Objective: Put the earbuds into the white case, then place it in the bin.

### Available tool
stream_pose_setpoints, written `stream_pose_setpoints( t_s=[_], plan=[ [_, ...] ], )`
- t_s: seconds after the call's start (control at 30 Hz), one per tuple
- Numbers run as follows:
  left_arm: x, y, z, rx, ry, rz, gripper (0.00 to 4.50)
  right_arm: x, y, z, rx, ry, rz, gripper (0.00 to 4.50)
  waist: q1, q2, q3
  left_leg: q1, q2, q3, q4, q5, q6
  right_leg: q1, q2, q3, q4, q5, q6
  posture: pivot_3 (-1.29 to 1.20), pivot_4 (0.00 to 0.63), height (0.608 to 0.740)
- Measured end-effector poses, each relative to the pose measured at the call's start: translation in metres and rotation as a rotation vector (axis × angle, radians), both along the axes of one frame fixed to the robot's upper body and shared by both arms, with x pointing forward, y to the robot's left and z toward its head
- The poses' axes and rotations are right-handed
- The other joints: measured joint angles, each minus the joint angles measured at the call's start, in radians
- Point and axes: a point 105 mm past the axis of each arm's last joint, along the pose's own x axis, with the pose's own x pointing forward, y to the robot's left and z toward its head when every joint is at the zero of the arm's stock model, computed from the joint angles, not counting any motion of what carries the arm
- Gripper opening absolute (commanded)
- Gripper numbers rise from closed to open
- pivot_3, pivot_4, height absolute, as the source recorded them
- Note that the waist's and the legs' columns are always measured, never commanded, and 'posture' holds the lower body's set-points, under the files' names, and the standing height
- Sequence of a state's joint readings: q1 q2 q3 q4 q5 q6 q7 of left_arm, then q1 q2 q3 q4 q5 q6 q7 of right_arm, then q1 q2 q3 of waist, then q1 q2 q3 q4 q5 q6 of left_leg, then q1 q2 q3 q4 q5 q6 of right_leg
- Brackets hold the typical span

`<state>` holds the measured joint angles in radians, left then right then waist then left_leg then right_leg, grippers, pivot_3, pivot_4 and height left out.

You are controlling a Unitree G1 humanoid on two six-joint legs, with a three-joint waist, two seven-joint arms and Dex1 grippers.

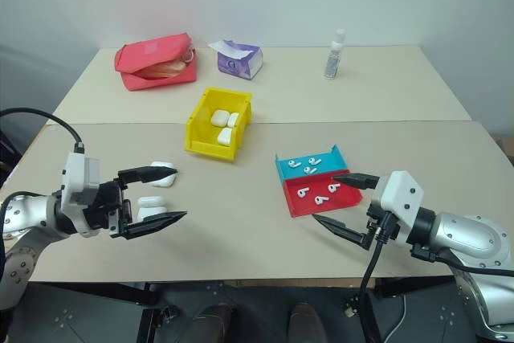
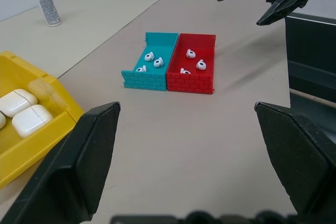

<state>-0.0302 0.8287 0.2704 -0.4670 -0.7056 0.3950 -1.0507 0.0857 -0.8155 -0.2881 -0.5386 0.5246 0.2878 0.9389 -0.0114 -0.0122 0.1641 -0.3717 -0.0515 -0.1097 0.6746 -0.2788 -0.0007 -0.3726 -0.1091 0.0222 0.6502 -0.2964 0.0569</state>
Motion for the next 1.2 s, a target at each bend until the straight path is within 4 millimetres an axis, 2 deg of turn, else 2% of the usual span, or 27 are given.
stream_pose_setpoints(
  t_s=[0.37, 0.5, 0.63, 0.83, 1.07, 1.2],
  plan=[
    [0.010, 0.006, 0.000, -0.005, 0.045, 0.101, 4.46, 0.001, 0.000, 0.000, 0.001, -0.002, -0.006, 4.50, 0.000, 0.000, 0.000, 0.000, 0.000, 0.000, 0.000, 0.000, 0.000, 0.000, 0.000, 0.000, 0.000, 0.000, 0.000, 0.00, 0.150, 0.740],
    [0.013, 0.012, 0.002, 0.068, 0.034, 0.122, 4.46, 0.002, 0.000, 0.002, 0.003, -0.009, -0.012, 4.50, -0.001, 0.000, 0.000, 0.000, 0.000, 0.000, 0.000, 0.000, 0.000, 0.000, 0.000, 0.000, 0.001, 0.000, 0.000, 0.00, 0.150, 0.740],
    [0.021, 0.039, 0.000, 0.281, 0.030, 0.187, 4.46, 0.004, -0.001, 0.003, -0.017, -0.003, -0.018, 4.50, -0.002, -0.001, 0.001, 0.001, -0.001, 0.002, 0.000, 0.000, 0.000, -0.002, 0.001, 0.002, 0.003, 0.000, 0.000, 0.00, 0.150, 0.740],
    [0.020, 0.069, -0.005, 0.513, 0.172, 0.227, 4.46, 0.002, 0.002, 0.003, -0.030, 0.033, -0.042, 4.50, -0.002, -0.003, 0.003, -0.003, -0.001, 0.007, 0.000, 0.000, 0.000, -0.012, 0.001, 0.008, 0.009, 0.000, 0.000, 0.00, 0.150, 0.740],
    [0.027, 0.090, 0.001, 0.543, 0.382, 0.338, 4.46, -0.005, 0.010, 0.004, -0.019, 0.058, -0.025, 4.50, -0.004, -0.007, 0.005, -0.005, -0.001, 0.008, 0.002, 0.001, 0.001, -0.015, 0.003, 0.009, 0.014, -0.001, 0.001, 0.00, 0.150, 0.740],
    [0.024, 0.090, 0.005, 0.518, 0.475, 0.360, 4.46, -0.006, 0.011, 0.004, -0.005, 0.056, -0.036, 4.50, -0.008, -0.008, 0.006, -0.005, -0.001, 0.010, 0.002, 0.001, 0.001, -0.016, 0.003, 0.011, 0.015, -0.001, 0.001, 0.00, 0.150, 0.740]
  ],
)
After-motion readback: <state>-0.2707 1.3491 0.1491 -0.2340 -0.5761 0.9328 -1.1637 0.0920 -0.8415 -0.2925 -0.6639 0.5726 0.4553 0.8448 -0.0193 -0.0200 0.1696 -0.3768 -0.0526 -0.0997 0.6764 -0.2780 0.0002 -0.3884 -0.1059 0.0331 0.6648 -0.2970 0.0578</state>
